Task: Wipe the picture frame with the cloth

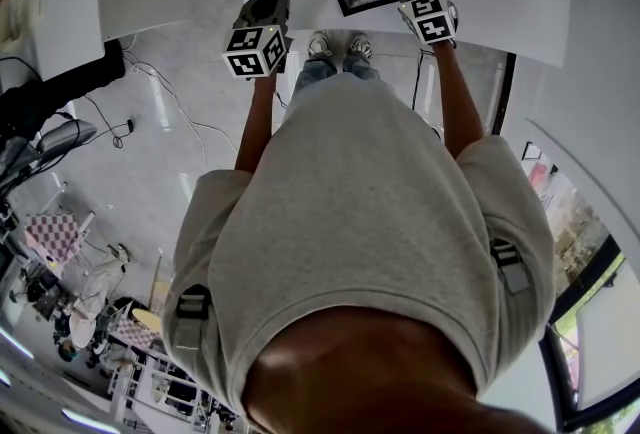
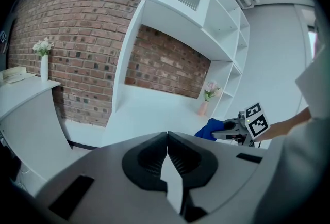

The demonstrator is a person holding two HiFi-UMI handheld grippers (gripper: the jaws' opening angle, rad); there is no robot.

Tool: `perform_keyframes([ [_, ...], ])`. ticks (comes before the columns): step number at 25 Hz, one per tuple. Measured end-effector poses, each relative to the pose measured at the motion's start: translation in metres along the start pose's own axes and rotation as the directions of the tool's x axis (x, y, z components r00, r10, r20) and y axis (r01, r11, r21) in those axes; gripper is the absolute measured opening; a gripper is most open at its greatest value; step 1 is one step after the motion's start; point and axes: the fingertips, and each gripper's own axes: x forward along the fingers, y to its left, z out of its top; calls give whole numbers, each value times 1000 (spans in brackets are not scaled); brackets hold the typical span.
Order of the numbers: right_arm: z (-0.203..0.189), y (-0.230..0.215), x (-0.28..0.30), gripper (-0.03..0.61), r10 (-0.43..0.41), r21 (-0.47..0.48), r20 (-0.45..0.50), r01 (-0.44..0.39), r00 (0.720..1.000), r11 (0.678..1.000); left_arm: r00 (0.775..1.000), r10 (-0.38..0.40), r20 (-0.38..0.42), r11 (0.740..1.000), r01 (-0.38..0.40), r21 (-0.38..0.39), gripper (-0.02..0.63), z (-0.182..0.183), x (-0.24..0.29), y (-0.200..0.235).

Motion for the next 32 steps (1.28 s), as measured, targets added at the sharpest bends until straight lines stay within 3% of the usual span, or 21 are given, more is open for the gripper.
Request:
perform_keyframes([
  [32, -66, 13, -72, 55, -88, 118, -20, 90, 996, 989, 990, -140, -29, 987, 142, 76, 17, -1, 29, -63],
])
